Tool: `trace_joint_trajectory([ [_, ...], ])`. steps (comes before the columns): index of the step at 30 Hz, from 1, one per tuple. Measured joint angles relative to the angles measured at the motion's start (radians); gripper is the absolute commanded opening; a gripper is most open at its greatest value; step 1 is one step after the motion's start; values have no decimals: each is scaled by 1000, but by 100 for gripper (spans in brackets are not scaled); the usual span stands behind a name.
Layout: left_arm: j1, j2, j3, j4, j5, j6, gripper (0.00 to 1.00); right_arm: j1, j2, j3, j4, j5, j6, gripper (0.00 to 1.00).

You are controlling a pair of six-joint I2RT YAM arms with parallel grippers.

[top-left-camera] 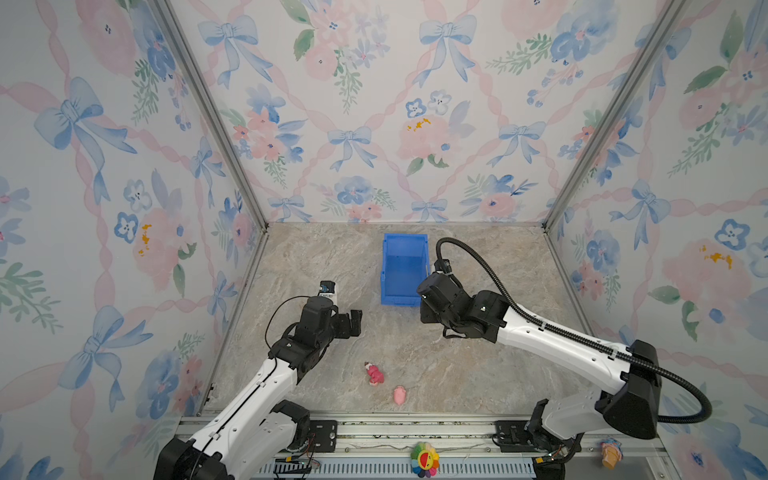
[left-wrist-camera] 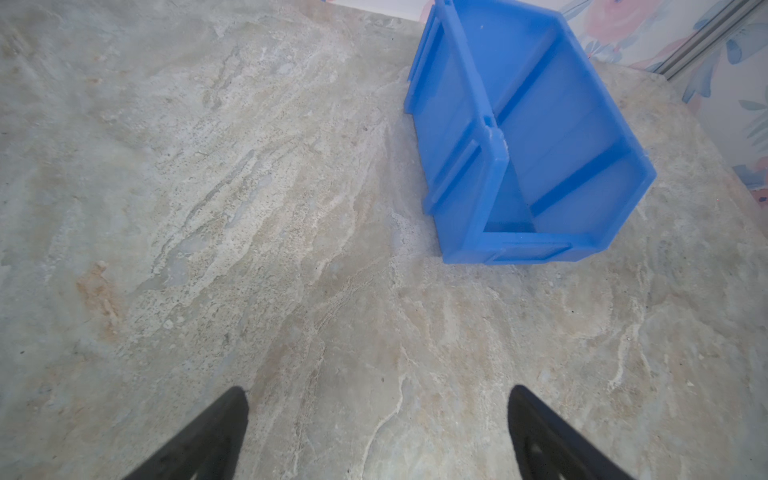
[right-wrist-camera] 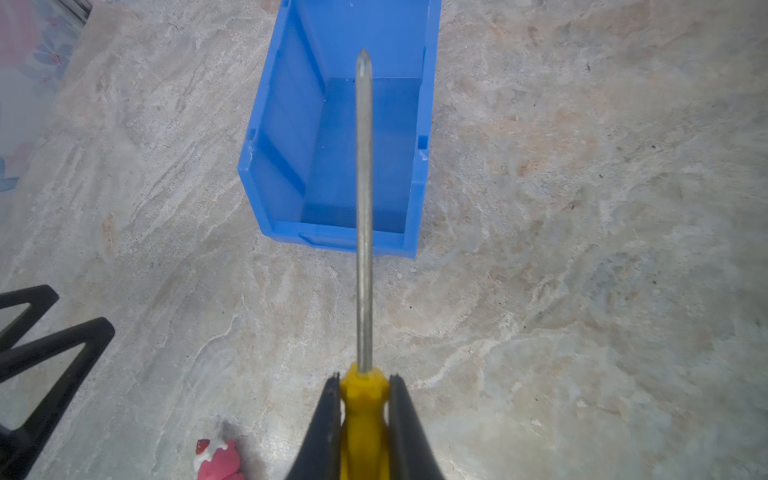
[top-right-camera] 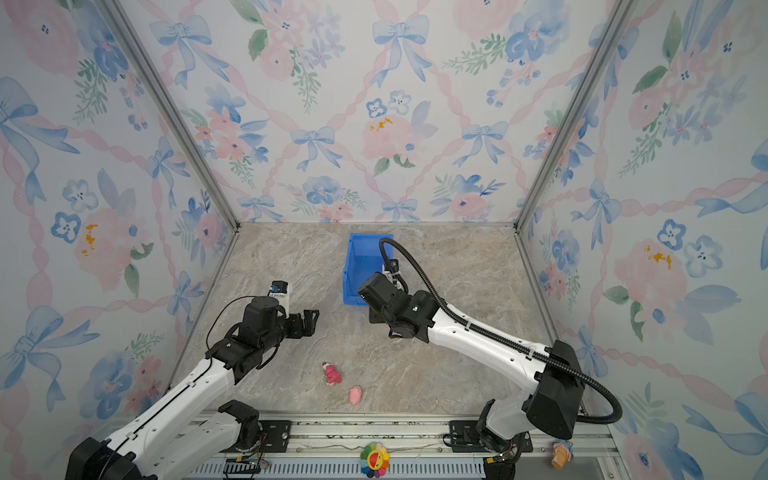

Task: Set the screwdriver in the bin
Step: 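Carry the screwdriver with the right gripper over the blue bin and lower it in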

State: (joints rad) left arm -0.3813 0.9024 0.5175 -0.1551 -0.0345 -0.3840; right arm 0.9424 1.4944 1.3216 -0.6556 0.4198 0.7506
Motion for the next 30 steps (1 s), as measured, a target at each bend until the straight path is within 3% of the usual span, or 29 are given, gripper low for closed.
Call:
trace_joint_trajectory([
  [9,0,-79,-11,29,55,68,98,-108,249,140,83,-134,-11,0],
  [17,2,-88,-11,35,63,82,98,-162,491,376,93,-205,-38,0],
  [30,11,-121,-11,19,73,96,98,-211,707,541,113,-249,-26,0],
])
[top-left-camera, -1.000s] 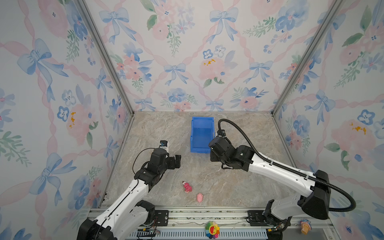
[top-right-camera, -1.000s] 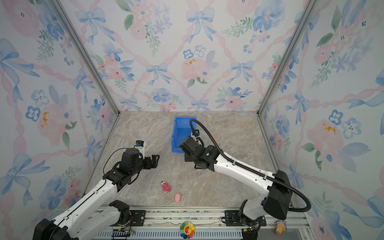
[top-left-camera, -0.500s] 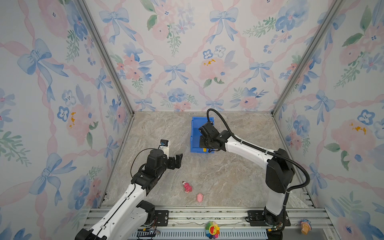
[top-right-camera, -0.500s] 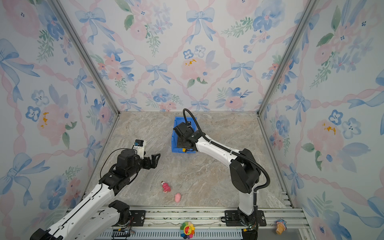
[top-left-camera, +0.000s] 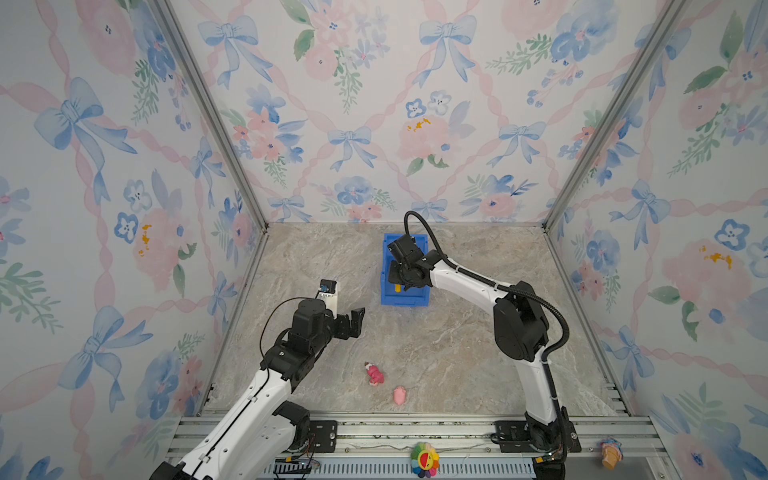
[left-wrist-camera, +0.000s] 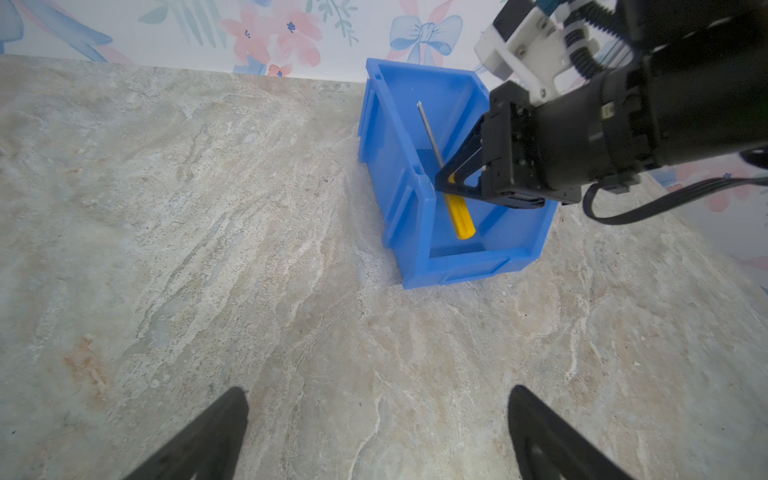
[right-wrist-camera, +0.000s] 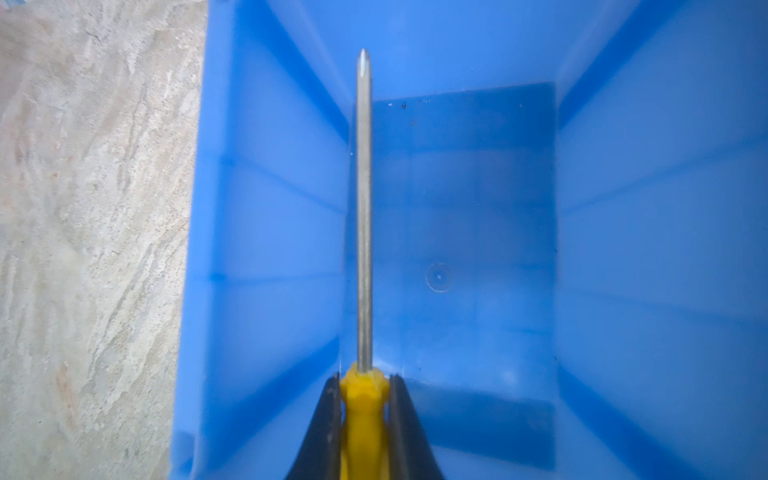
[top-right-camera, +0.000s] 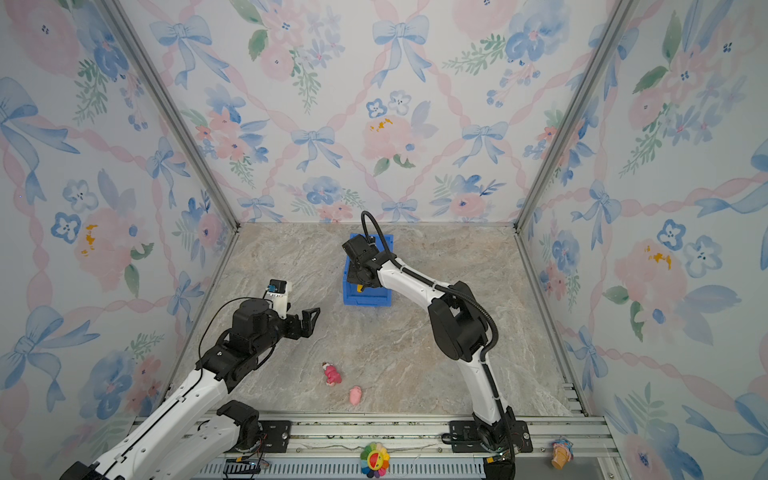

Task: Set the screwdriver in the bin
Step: 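Carry the screwdriver with the right gripper over the blue bin and lower it in, then open the right gripper to release the screwdriver and raise it out of the bin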

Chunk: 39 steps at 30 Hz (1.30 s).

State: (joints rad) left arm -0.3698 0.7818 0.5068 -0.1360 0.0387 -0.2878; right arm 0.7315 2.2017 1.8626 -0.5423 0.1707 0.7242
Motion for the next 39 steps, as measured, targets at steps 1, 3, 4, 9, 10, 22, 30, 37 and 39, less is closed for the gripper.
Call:
trace_joint_trajectory([
  [1,3,-10,0,-3,0,0,98,-2,13,10,0,0,0,0],
  [3,6,-28,0,-12,0,0,98,-5,35,27,0,0,0,0],
  [4,10,-37,0,-18,0,0,98,-5,45,36,0,0,0,0],
  [9,18,-76,-6,-33,1,0,98,-9,97,81,-2,0,0,0],
  [10,20,-80,-7,-36,2,0,98,-11,108,87,-3,0,1,1],
  [22,33,-109,-8,-47,-1,0,98,-16,155,92,-4,1,13,25],
  [30,43,-189,-8,-49,-55,23,98,-16,154,91,19,14,23,44],
  [37,43,-177,-8,-54,-101,22,98,-8,66,21,35,55,-6,51],
  [39,43,-167,-8,-54,-130,23,98,-3,2,-18,42,72,-23,52],
])
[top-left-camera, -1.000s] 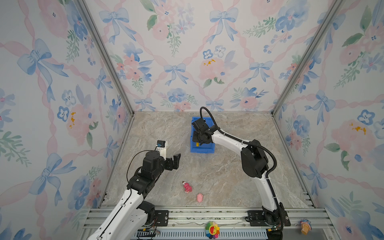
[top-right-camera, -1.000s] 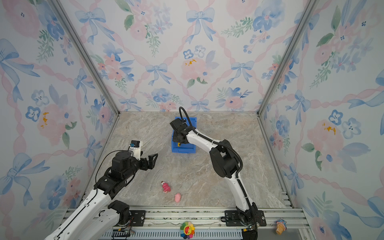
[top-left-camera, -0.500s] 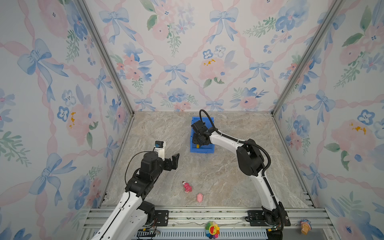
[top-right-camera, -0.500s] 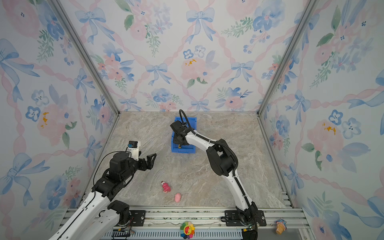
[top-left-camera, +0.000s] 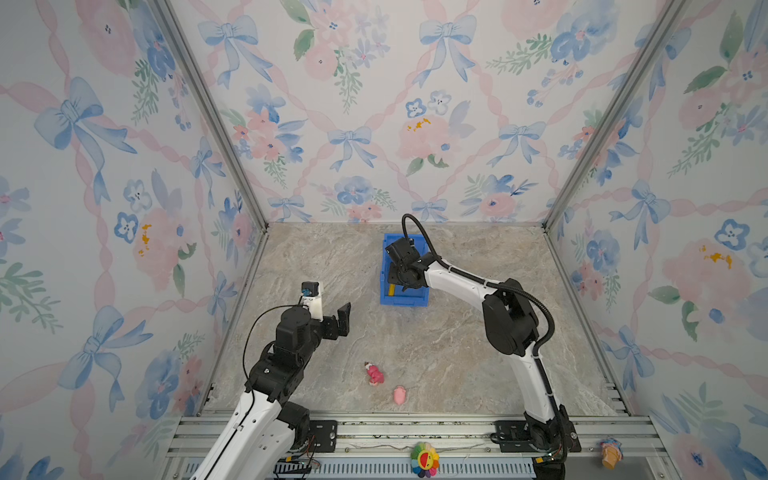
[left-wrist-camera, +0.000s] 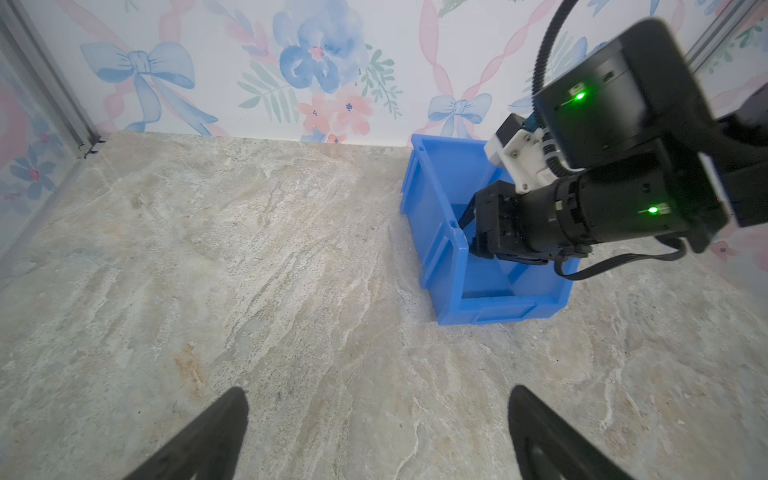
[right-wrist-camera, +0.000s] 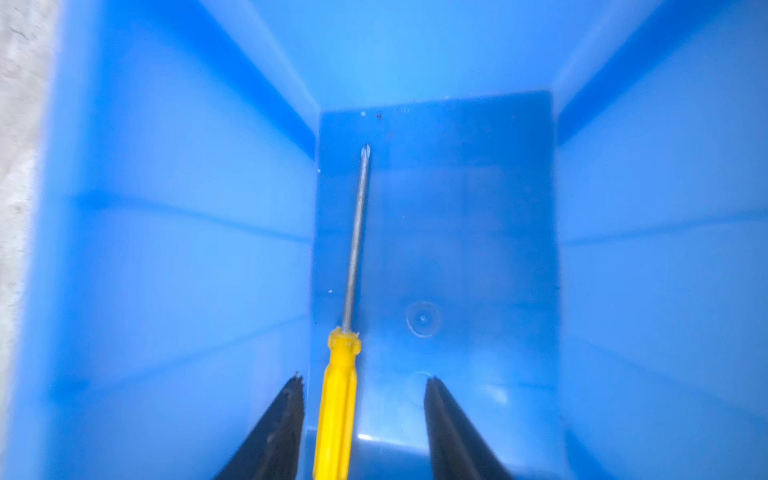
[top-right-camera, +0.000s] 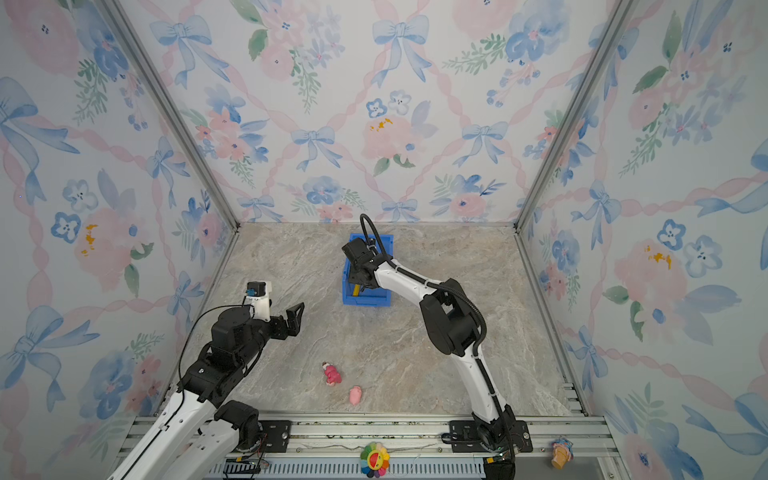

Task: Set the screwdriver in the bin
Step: 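Open the right gripper to release the screwdriver and raise it out of the bin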

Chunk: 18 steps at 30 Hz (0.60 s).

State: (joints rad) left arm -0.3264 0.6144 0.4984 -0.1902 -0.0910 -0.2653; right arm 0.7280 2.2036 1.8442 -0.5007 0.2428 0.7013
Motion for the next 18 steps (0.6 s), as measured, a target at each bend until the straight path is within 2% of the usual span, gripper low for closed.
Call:
trace_joint_trajectory([
  [5,1,61,-3,0,-87,-2,98,13,-246,-176,51,37,-58,60],
  [6,1,71,-8,0,-107,-4,98,18,-305,-229,71,44,-77,66],
  [7,1,79,-16,0,-132,-7,98,26,-370,-288,91,53,-96,84],
  [8,1,86,-24,-1,-160,-10,98,36,-438,-351,109,64,-119,97],
  [13,8,117,-57,2,-264,-28,98,76,-758,-615,115,113,-221,97],
  [18,11,172,-58,6,-318,-34,98,35,-1077,-831,71,185,-293,97],
])
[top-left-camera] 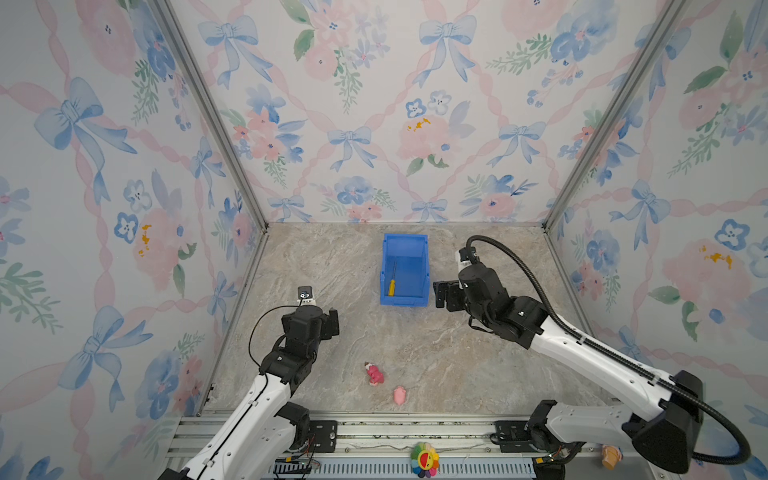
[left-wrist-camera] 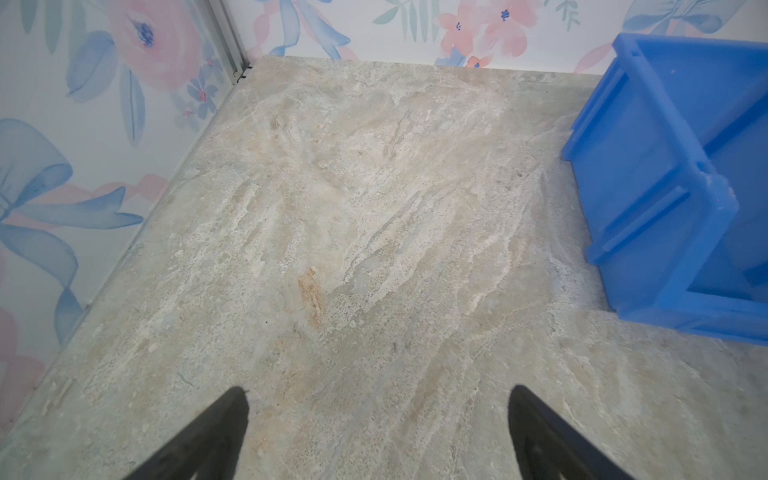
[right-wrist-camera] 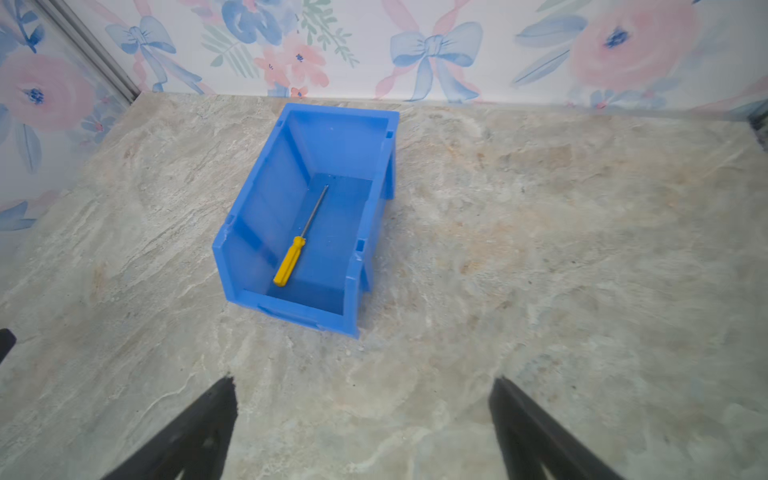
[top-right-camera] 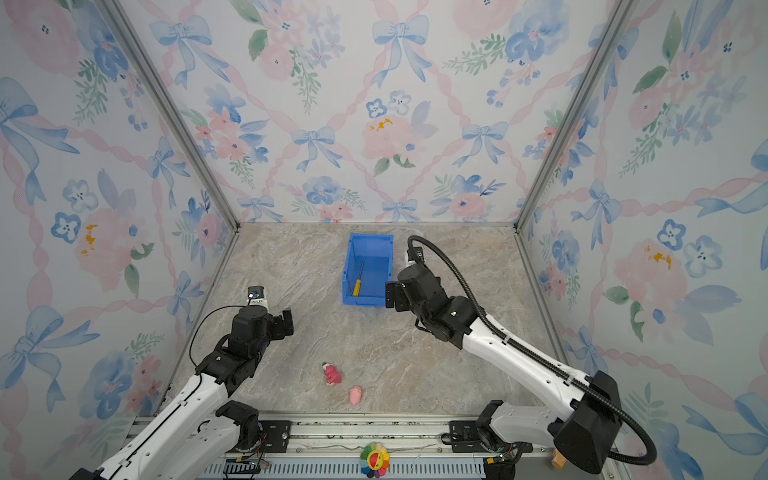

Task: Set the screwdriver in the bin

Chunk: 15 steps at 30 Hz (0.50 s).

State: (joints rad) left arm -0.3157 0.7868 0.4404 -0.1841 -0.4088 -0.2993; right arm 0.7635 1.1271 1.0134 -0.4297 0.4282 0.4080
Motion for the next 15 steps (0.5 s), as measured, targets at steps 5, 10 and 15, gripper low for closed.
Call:
trace_joint_trajectory([
  [5,2,7,-9,24,-15,3,98,-167,-346,-208,-72,41,-59,97],
  [10,2,-119,-136,171,17,95,98,-343,-558,-357,-113,125,-83,97],
  [15,2,-198,-300,328,24,215,98,-459,-650,-591,-23,165,-149,97],
])
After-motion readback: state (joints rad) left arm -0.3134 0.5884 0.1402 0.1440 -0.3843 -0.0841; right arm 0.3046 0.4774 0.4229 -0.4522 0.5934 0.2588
